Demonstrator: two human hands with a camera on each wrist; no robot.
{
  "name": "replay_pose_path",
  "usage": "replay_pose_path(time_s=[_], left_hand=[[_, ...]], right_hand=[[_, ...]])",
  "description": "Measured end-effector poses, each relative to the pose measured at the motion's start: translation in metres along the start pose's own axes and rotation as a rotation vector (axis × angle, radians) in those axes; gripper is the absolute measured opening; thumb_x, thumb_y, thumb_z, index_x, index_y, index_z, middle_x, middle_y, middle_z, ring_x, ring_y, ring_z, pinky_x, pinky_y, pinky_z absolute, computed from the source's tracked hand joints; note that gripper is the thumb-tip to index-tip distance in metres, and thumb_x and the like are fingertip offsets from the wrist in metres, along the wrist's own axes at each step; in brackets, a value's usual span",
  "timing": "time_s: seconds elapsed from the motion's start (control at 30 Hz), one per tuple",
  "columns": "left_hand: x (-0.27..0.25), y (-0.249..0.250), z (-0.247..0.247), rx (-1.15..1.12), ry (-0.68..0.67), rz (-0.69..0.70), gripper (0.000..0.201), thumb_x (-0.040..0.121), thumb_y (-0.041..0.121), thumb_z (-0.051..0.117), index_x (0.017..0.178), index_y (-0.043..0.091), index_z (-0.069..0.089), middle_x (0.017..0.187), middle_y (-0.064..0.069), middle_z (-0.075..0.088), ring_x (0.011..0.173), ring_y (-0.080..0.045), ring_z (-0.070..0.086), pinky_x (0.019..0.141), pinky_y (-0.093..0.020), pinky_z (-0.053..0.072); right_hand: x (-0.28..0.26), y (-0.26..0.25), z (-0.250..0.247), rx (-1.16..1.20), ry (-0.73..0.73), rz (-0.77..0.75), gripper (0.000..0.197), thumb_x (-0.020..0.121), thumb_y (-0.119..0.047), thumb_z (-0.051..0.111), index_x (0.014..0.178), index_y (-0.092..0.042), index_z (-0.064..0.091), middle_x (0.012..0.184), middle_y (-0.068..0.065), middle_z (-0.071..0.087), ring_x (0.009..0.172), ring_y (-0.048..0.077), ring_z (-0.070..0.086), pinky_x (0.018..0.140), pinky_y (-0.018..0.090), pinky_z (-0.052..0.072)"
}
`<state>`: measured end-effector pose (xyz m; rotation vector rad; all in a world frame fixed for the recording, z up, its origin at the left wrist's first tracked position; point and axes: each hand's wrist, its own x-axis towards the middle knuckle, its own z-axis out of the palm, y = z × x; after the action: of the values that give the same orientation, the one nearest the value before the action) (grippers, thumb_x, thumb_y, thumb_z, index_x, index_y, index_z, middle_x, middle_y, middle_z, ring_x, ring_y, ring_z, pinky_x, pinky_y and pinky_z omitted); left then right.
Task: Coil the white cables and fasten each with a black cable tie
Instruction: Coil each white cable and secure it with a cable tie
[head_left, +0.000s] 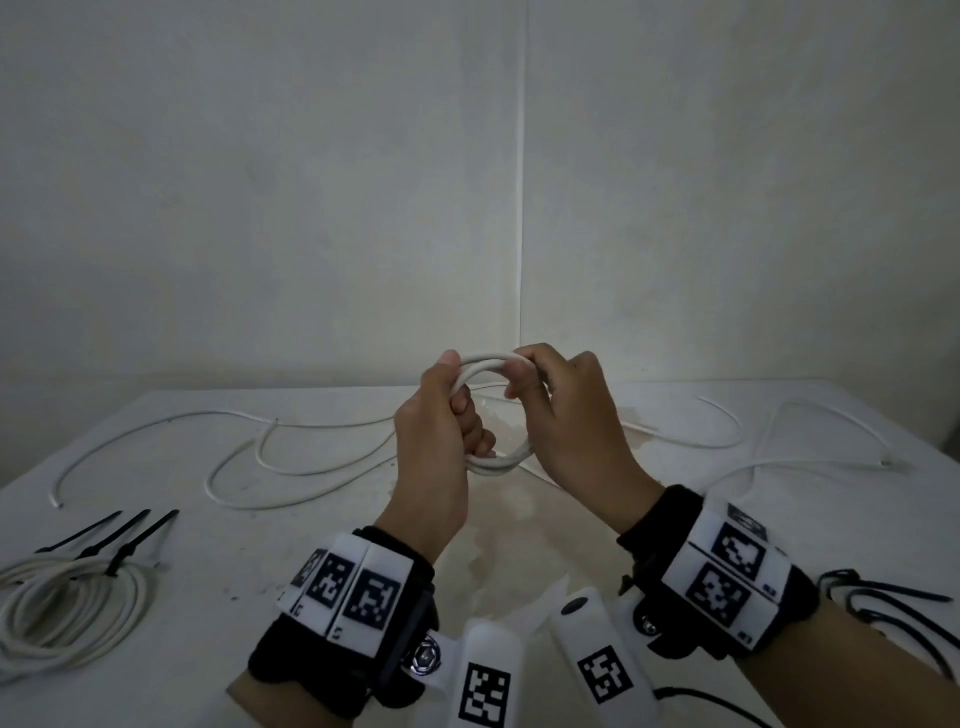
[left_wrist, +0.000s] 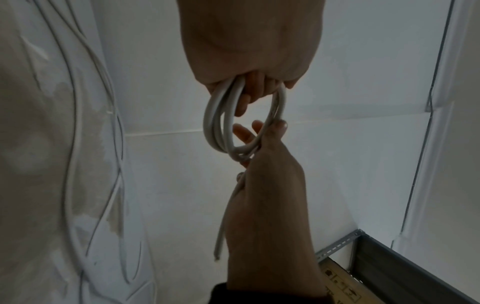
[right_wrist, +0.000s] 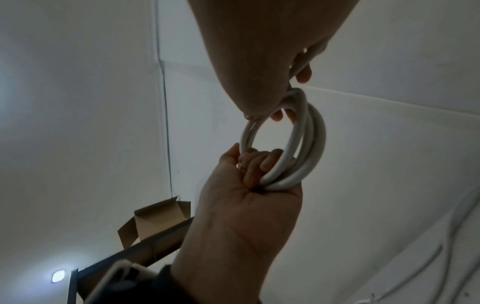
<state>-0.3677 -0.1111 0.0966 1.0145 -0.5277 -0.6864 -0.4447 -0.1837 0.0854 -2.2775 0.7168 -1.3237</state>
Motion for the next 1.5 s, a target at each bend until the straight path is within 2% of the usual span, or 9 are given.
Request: replay_pose_path(time_s=[0.13,0.3,0.4,0.57,0.8,0.93,1.13,1.27,1.5], left_hand=[[0.002,-0.005,-0.007,-0.009,-0.063,-0.013,0.044,0.094,0.032,0.042,0.054,0.015,0.033,0.039,0.007,0.022,0.034,-0.009,0.022,0.041,-0.021,0.032],[0.011,0.001,-0.030,0.118,-0.368,-0.150,0.045,0.093,0.024,0.029,0.055,0.008,0.046,0.040,-0.002,0.040,0.039,-0.017,0.044,0.061,-0.030,0.052],[0.017,0.012,-0.036,0.281,-0.472,-0.220,0.045,0.091,0.018,0.026,0.060,0.003,0.055,0.047,-0.008,0.049,0.046,-0.023,0.052,0.069,-0.037,0.049],[0.006,0.012,-0.021,0.362,-0.346,-0.176,0.046,0.096,0.036,0.040,0.056,0.013,0.040,0.041,0.006,0.026,0.035,-0.010,0.025,0.045,-0.023,0.037],[0.000,0.005,-0.013,0.286,-0.125,-0.063,0.044,0.092,0.029,0.050,0.053,0.015,0.036,0.039,0.009,0.026,0.034,-0.008,0.023,0.038,-0.021,0.027],[0.004,0.007,-0.017,0.262,-0.088,-0.045,0.044,0.091,0.029,0.052,0.053,0.016,0.036,0.040,0.009,0.027,0.034,-0.008,0.023,0.038,-0.021,0.026],[0.003,0.003,-0.018,0.284,-0.090,-0.047,0.042,0.091,0.026,0.053,0.053,0.015,0.038,0.040,0.009,0.031,0.034,-0.007,0.024,0.037,-0.020,0.027],[0.000,0.002,-0.015,0.277,-0.117,-0.061,0.042,0.091,0.025,0.052,0.053,0.016,0.038,0.040,0.009,0.030,0.034,-0.007,0.023,0.037,-0.020,0.026],[0.000,0.007,-0.008,0.160,-0.145,-0.075,0.045,0.094,0.026,0.046,0.052,0.016,0.032,0.039,0.008,0.023,0.033,-0.008,0.019,0.036,-0.020,0.023]], right_hand=[[0.001,-0.003,-0.002,0.192,-0.106,0.063,0.021,0.098,-0.029,0.039,0.090,-0.015,0.053,0.064,-0.006,0.051,0.059,0.007,0.051,0.056,0.018,0.037],[0.000,0.004,-0.008,0.078,-0.171,-0.072,0.025,0.097,-0.026,0.040,0.093,-0.006,0.055,0.053,-0.010,0.039,0.050,0.006,0.044,0.050,0.017,0.032],[0.000,0.005,-0.009,0.013,-0.260,-0.110,0.029,0.096,-0.028,0.041,0.094,-0.003,0.056,0.055,-0.011,0.039,0.049,0.006,0.038,0.051,0.018,0.030],[0.004,0.001,-0.010,0.035,-0.326,-0.117,0.027,0.096,-0.029,0.042,0.095,-0.007,0.058,0.058,-0.011,0.045,0.053,0.005,0.044,0.055,0.018,0.033],[0.000,0.003,-0.017,0.341,-0.317,0.071,0.022,0.099,-0.018,0.035,0.100,-0.016,0.058,0.075,-0.005,0.058,0.065,0.007,0.055,0.070,0.022,0.045],[0.006,0.007,-0.034,0.023,-0.366,-0.029,0.027,0.097,-0.020,0.041,0.108,-0.010,0.064,0.086,-0.003,0.052,0.075,0.003,0.049,0.070,0.010,0.036],[0.014,0.005,-0.055,-0.354,-0.506,-0.010,0.029,0.092,-0.031,0.052,0.097,-0.008,0.068,0.091,0.007,0.058,0.071,0.014,0.049,0.064,0.024,0.034],[0.019,0.006,-0.055,-0.342,-0.350,-0.028,0.020,0.087,-0.023,0.061,0.084,-0.003,0.065,0.079,-0.001,0.053,0.065,0.010,0.046,0.057,0.014,0.031],[0.009,0.008,-0.037,0.180,-0.189,0.189,0.012,0.088,-0.017,0.059,0.082,-0.010,0.067,0.078,0.003,0.063,0.056,0.008,0.064,0.061,0.018,0.052]])
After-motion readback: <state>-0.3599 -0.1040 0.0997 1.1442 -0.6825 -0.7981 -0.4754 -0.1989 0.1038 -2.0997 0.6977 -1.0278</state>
